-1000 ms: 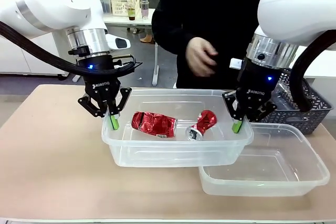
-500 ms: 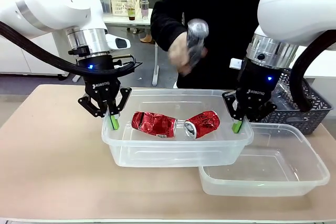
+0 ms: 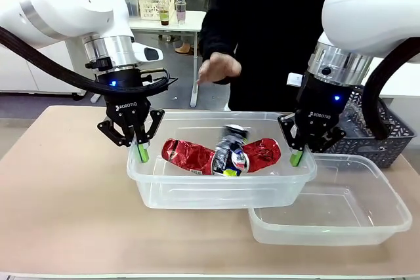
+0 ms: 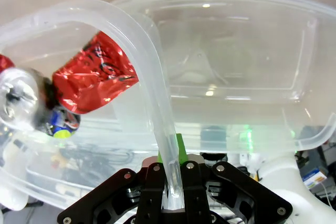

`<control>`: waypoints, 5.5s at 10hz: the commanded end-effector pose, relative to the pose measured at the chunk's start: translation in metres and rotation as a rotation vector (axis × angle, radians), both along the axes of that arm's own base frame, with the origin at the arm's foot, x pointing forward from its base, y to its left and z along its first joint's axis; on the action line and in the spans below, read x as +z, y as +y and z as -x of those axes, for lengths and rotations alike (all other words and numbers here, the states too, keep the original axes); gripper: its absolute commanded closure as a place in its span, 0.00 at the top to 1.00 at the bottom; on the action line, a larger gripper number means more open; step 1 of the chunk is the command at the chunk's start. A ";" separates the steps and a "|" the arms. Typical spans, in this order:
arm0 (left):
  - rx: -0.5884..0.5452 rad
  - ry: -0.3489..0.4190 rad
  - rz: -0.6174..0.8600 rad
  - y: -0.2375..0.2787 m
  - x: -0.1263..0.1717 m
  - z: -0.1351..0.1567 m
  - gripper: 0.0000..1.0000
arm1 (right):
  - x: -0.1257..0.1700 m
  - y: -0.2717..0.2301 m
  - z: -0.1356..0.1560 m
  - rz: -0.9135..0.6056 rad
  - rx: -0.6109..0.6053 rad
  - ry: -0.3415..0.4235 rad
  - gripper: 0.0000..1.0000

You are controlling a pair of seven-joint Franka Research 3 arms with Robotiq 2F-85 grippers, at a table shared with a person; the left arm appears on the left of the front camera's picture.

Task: Sort the waste into each basket.
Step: Offer the picked Organizing box to the human, then release the Organizing box you were holding, then pick up the Organizing box on the right side of the table and lift it.

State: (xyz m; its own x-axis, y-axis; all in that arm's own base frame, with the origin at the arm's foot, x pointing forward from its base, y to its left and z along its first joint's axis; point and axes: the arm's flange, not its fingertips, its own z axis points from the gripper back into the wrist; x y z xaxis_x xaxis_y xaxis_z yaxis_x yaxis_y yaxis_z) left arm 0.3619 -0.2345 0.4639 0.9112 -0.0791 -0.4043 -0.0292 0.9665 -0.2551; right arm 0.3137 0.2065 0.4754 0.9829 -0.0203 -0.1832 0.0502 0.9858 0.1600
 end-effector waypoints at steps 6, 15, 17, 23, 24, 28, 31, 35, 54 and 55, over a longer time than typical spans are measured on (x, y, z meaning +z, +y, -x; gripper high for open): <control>0.006 0.007 0.016 -0.001 0.004 0.001 0.04 | 0.003 -0.001 0.000 0.005 0.006 -0.003 0.05; 0.148 -0.087 0.012 0.006 0.039 -0.140 0.04 | 0.032 0.033 -0.160 0.087 0.014 0.072 0.05; 0.172 -0.079 0.009 0.008 0.028 -0.144 0.04 | 0.012 0.032 -0.160 0.059 0.031 0.112 0.05; 0.098 -0.072 0.006 0.018 0.026 -0.145 0.04 | 0.011 0.024 -0.174 0.069 0.033 0.066 0.05; 0.098 -0.072 0.006 0.018 0.026 -0.145 0.04 | 0.011 0.024 -0.174 0.069 0.033 0.066 0.05; 0.084 -0.055 -0.012 0.017 0.017 -0.145 0.43 | 0.029 0.008 -0.169 -0.045 0.032 0.018 0.36; 0.058 -0.117 -0.043 0.016 0.037 -0.129 1.00 | 0.062 -0.023 -0.140 -0.137 -0.017 -0.149 1.00; 0.090 -0.307 -0.025 0.028 0.075 -0.080 1.00 | 0.089 -0.068 -0.116 -0.223 -0.091 -0.286 1.00; 0.139 -0.264 0.058 -0.153 0.095 0.000 0.94 | 0.087 -0.241 0.027 -0.070 0.191 -0.488 0.94; 0.097 -0.148 0.046 -0.181 0.077 -0.002 0.94 | 0.090 -0.235 0.023 -0.102 0.098 -0.553 0.94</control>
State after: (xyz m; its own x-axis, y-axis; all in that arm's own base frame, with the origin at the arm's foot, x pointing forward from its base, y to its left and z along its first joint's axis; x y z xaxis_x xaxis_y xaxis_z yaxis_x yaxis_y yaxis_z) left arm 0.3373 -0.3930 0.5432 0.9883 -0.0105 -0.1520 -0.0367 0.9519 -0.3043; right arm 0.2778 -0.0345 0.5687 0.9428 0.1121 0.3140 -0.1775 0.9660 0.1882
